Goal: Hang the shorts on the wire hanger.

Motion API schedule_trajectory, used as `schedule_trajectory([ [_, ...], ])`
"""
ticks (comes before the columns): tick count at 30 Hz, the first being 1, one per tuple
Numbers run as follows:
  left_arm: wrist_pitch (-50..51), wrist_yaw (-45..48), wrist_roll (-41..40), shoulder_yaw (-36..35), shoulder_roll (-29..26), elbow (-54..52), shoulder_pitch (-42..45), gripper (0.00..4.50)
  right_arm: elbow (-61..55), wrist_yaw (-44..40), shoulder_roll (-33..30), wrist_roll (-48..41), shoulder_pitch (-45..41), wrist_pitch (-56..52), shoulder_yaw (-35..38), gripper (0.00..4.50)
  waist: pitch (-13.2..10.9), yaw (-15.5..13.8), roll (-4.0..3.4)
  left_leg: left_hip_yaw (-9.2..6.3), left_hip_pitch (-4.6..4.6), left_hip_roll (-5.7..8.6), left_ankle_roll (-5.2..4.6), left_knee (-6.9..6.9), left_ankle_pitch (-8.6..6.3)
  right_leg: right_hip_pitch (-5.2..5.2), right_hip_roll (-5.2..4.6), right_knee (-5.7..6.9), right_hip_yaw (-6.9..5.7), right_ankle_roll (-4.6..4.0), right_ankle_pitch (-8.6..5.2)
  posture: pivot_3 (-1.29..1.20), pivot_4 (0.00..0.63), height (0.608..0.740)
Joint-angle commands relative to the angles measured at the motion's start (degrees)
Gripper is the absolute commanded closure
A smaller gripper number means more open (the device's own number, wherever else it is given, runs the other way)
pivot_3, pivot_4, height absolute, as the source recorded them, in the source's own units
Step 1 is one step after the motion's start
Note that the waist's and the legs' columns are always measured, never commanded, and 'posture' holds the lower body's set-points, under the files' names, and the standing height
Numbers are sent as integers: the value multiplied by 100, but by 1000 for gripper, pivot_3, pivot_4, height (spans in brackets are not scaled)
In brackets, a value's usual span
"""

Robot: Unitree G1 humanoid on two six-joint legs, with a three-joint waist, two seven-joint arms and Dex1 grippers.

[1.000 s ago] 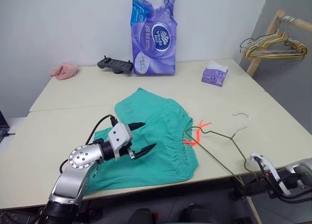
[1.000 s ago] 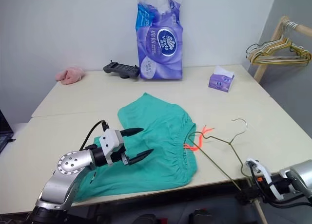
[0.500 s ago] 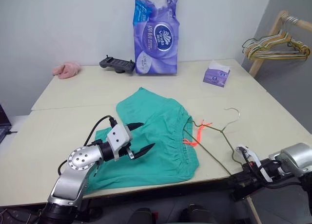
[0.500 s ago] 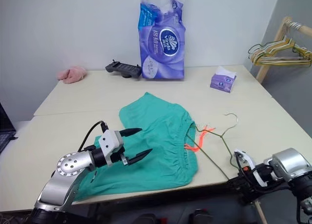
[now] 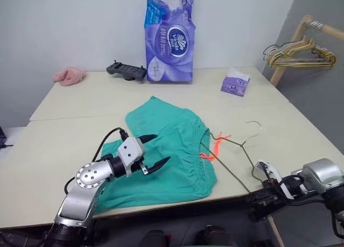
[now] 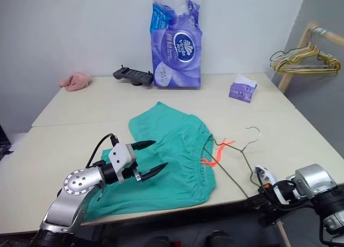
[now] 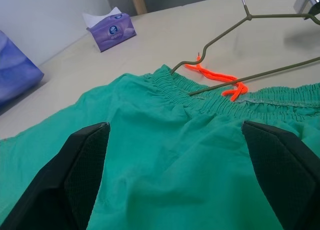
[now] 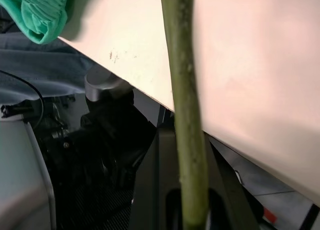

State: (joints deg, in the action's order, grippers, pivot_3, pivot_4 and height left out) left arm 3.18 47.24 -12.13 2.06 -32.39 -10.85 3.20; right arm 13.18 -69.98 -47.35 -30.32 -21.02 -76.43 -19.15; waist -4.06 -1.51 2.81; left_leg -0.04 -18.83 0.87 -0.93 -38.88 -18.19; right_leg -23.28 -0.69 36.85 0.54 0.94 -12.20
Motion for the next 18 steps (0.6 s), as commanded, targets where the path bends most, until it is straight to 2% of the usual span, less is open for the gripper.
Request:
schedule_trajectory([
  [1, -178, 69, -8, -32, -30, 46, 276, 27, 388, 617, 544, 168, -582, 199, 357, 4500, -3, 68, 24, 17, 3, -29, 7, 0, -4, -1, 8, -8, -18, -1, 0, 177, 49, 740],
  [5, -219, 120, -10, -71, -59, 147, 382, 27, 767, 633, 691, 249, -994, 250, 359, 4500, -14, 203, 52, 37, 20, -91, 19, 0, -12, -6, 8, -18, -98, -16, 10, 176, 48, 740],
  [9, -216, 110, -3, -65, -55, 159, 441, 27, 773, 344, 594, 154, -1149, 225, 281, 4500, -37, 211, 39, 79, 45, -147, 25, 0, -15, -10, 12, -26, -142, -44, -2, 180, 51, 740],
  [13, -193, 94, -2, -74, -60, 145, 462, 27, 61, -273, 116, -134, -979, 35, -117, 4500, -115, 146, -79, 87, 46, -142, 26, -5, -14, -19, 11, -37, -138, -45, -4, 181, 50, 740],
  [15, -189, 103, -7, -72, -67, 143, 460, 27, -328, -517, -176, -173, -865, 56, -372, 4500, -119, 128, -87, 97, 29, -127, 27, -5, -14, -43, 11, -22, -117, -38, 1, 181, 50, 740],
  [16, -186, 112, -8, -66, -71, 143, 459, 27, -505, -633, -323, -189, -833, 58, -491, 4500, -118, 118, -88, 99, 5, -113, 35, -5, -19, -75, 7, 5, -104, -5, 22, 181, 50, 740],
  [18, -172, 122, -14, -56, -72, 136, 463, 27, -726, -857, -540, -248, -854, 46, -623, 4500, -115, 65, -95, 88, -8, -88, 55, -3, -32, -102, 7, 11, -91, -64, 62, 181, 50, 740],
])
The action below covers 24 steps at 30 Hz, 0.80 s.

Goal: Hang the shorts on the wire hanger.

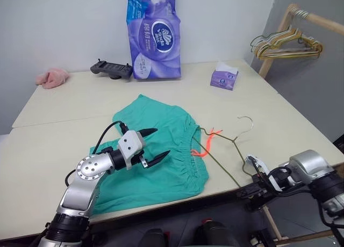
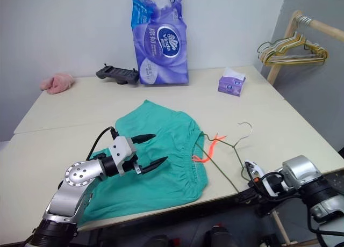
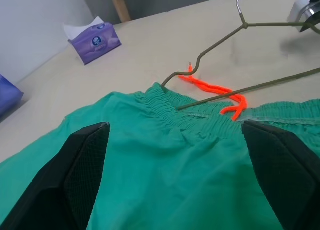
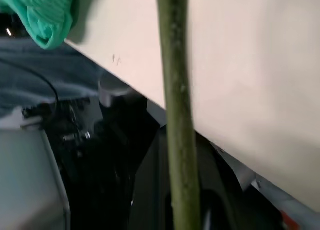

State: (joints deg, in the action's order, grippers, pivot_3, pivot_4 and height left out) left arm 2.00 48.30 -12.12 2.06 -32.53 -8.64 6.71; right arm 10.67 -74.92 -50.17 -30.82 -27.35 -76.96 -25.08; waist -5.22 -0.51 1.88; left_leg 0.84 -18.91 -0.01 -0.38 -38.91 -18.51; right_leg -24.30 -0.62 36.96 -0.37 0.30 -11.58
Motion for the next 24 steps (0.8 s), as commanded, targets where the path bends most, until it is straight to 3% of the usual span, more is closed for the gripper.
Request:
schedule_trajectory([
  [1, -45, 16, -19, -49, -54, -97, 112, 27, -466, -446, -313, -208, -287, 94, -60, 4500, 1, -66, -3, -11, -2, -4, 3, 4, -7, -1, 1, -8, -7, -11, -7, 181, 50, 740],
  [10, -1, -34, -1, 0, 1, -123, 153, 27, -422, -1326, -809, -5, -505, 532, -801, 4500, -3, -309, -7, -54, -36, 10, 16, 2, -59, -8, -27, -22, -52, -46, -42, 184, 61, 740],
  [21, -98, -116, 12, -82, -3, -186, -86, 27, 769, -775, 48, 539, -858, 925, -857, 4500, -6, -362, -6, -72, -44, 31, 16, -6, -58, -4, -48, -17, -66, -11, -63, 204, 59, 740],
  [24, -110, -103, 19, -78, -11, -102, 0, 27, 1345, -494, 378, 802, -1117, 1201, -745, 4500, -6, -356, 2, -71, -9, 27, 15, -7, -58, 25, -45, -14, -66, -11, -64, 201, 60, 740],
])
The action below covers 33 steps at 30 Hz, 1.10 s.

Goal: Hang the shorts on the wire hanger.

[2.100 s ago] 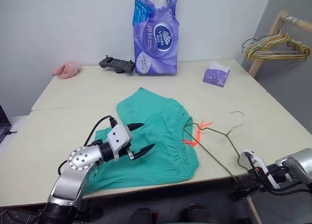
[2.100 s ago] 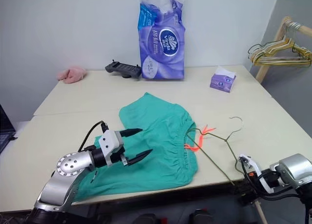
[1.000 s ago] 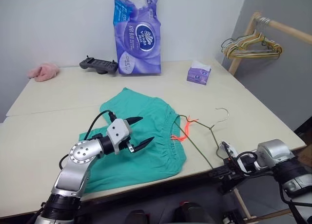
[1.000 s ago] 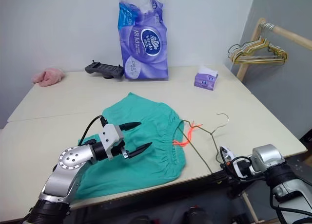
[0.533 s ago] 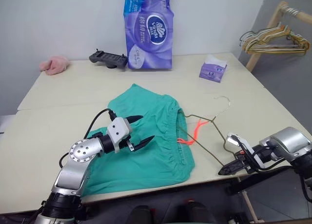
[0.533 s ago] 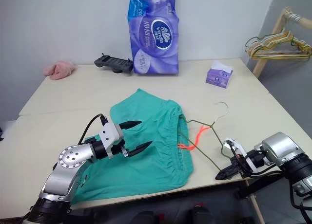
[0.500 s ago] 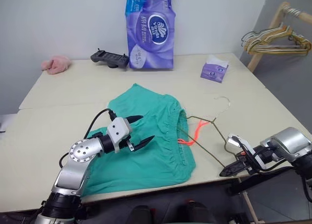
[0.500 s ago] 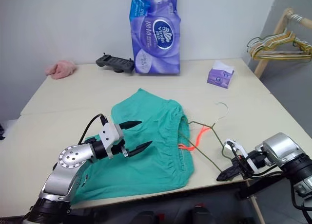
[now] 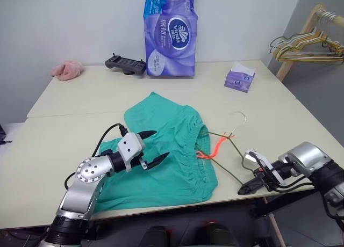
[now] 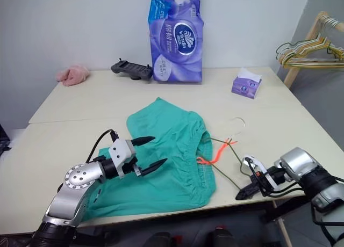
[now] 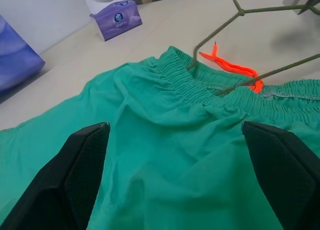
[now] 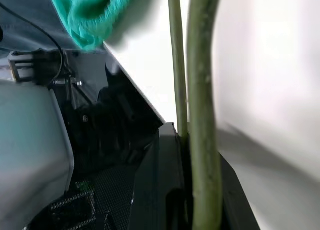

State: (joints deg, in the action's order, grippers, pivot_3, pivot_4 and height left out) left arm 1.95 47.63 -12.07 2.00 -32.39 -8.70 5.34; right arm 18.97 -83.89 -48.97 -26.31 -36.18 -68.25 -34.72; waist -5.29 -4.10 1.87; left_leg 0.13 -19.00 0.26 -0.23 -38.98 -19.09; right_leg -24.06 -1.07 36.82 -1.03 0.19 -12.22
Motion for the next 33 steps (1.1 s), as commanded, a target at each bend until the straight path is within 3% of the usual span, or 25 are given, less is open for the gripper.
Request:
schedule_trajectory([
  [1, -112, -29, 14, -73, -31, -69, 161, 27, 622, 400, 314, 395, -295, 405, 246, 4500, 3, 9, 8, 1, 10, -2, 0, 0, 0, 7, 1, 2, 0, -1, -1, 201, 60, 740],
  [9, -161, 80, 45, -62, -81, 102, 312, 27, 1183, 463, 547, 654, -829, 757, 584, 4500, 1, 0, 1, 0, 9, 2, -11, -3, 14, 0, 4, 17, 2, -11, 9, 183, 57, 740],
  [18, -568, 942, 165, -74, -560, 2384, 3191, 27, 980, 1321, 743, 1605, -1451, 2506, 945, 4500, 2, -36, -9, -14, -48, 10, -10, -3, 14, -37, 6, 4, -18, -46, 28, 165, 41, 740],
  [21, -486, 1668, 259, 198, -635, 3371, 4692, 27, 1022, 1941, 842, 2249, -1546, 3554, 879, 4500, 9, -35, -3, -13, -60, 17, -8, -3, 14, -43, 3, 3, -19, -45, 28, 164, 28, 740],
  [23, -557, 2193, 319, 391, -608, 3855, 5308, 27, 1055, 2186, 909, 2577, -1609, 4049, 860, 4500, 13, -33, 2, -10, -125, 24, 12, -10, 25, -108, 8, 10, -19, -42, 34, 160, 21, 740],
  [26, -814, 2520, 427, 512, -401, 4548, 6005, 27, 978, 2315, 997, 2845, -1680, 4419, 926, 4500, 17, -29, -6, -3, -176, 31, 35, -11, 38, -148, 0, 13, -16, -39, 36, 152, 15, 740],
  [33, -1259, 3673, 1121, 1177, -309, 5751, 6724, 27, 432, 2508, 1161, 3122, -1796, 4442, 1155, 4500, 17, 51, -6, 2, -181, 32, 35, -9, 37, -153, 4, 4, -12, -38, 37, 127, 0, 740],
])
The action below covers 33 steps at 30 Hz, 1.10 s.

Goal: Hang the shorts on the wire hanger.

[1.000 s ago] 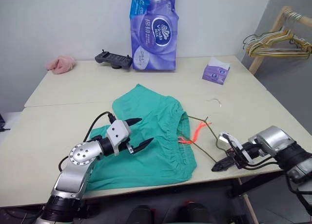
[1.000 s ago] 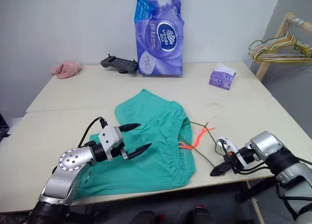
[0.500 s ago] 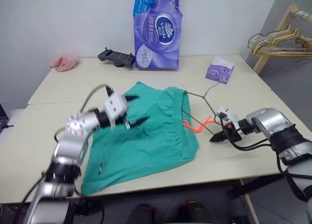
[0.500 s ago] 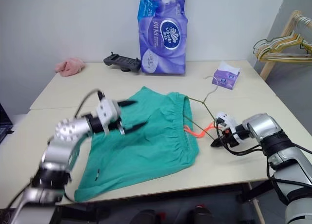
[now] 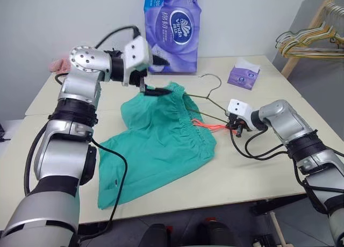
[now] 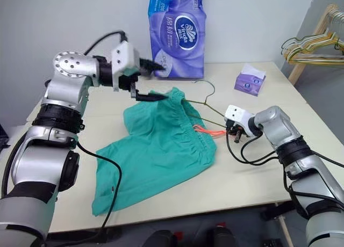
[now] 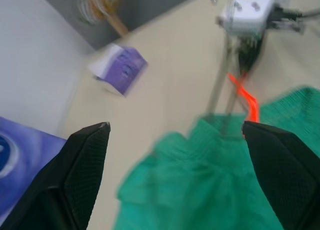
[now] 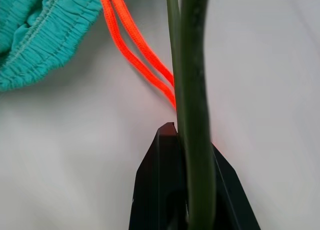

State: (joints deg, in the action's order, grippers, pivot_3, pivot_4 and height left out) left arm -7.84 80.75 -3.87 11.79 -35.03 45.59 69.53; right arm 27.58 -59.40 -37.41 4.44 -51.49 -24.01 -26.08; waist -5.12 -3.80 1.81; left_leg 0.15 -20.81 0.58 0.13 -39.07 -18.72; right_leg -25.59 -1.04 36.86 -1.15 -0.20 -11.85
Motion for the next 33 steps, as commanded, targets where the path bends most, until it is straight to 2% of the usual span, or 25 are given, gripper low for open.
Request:
schedule_trajectory([
  [1, -510, 367, 520, 339, -49, 517, 350, 27, -578, 63, -6, 87, -273, 15, 307, 4500, 0, 50, 0, -1, 2, -1, 0, -1, 0, 0, 1, 3, 0, 0, 0, 120, 0, 740],
  [3, -1024, 84, 990, 594, -5, 936, 444, 27, -877, 42, -10, 123, -279, -97, 343, 4500, 0, 74, 0, -2, 6, -2, 1, -4, 1, 0, 3, 11, 1, 0, 0, 115, 0, 740],
  [7, -1624, -396, 1312, 652, 233, 1395, 544, 27, -1299, 31, -12, 206, -230, -149, 329, 4500, 0, 79, 0, -5, 10, -4, -16, -14, -8, 1, 3, 24, 1, -1, 1, 106, 0, 740],
  [13, -1969, -926, 1533, 601, 578, 1748, 673, 27, -1683, 119, 35, 401, -235, -121, 312, 4500, 0, 77, 0, -6, -9, -5, -26, -67, -15, 0, 2, 34, 1, 10, 9, 104, 0, 740],
  [18, -2247, -1223, 1891, 746, 558, 1858, 603, 27, -1871, 122, 137, 454, -279, -212, 358, 4500, 0, 80, 0, 6, -9, -2, -29, -86, -16, 3, 3, 31, 17, 24, 31, 104, 0, 740],
  [21, -2398, -1482, 2236, 891, 420, 1962, 543, 647, -2041, 129, 169, 494, -296, -244, 386, 4500, 0, 83, 0, 12, -5, -3, -29, -90, -15, 4, 8, 34, 21, 21, 38, 102, 0, 740],
  [24, -2467, -1571, 2351, 904, 351, 2062, 521, 1533, -2207, 132, 176, 523, -287, -290, 410, 4500, 0, 85, 0, 11, -4, -10, -29, -90, -15, 3, 15, 35, 21, 17, 41, 101, 0, 740],
  [25, -2478, -1606, 2378, 906, 340, 2085, 520, 1699, -2254, 134, 172, 538, -289, -283, 415, 4500, 1, 84, -1, 10, -4, -11, -29, -90, -15, 3, 17, 36, 21, 17, 41, 101, 0, 740],
  [33, -2500, -1758, 2413, 905, 342, 2158, 558, 1769, -2590, 131, 183, 549, -308, -417, 464, 4500, 2, 82, 0, 14, -6, -7, -28, -93, -15, 3, 13, 34, 23, 18, 43, 98, 0, 740],
])
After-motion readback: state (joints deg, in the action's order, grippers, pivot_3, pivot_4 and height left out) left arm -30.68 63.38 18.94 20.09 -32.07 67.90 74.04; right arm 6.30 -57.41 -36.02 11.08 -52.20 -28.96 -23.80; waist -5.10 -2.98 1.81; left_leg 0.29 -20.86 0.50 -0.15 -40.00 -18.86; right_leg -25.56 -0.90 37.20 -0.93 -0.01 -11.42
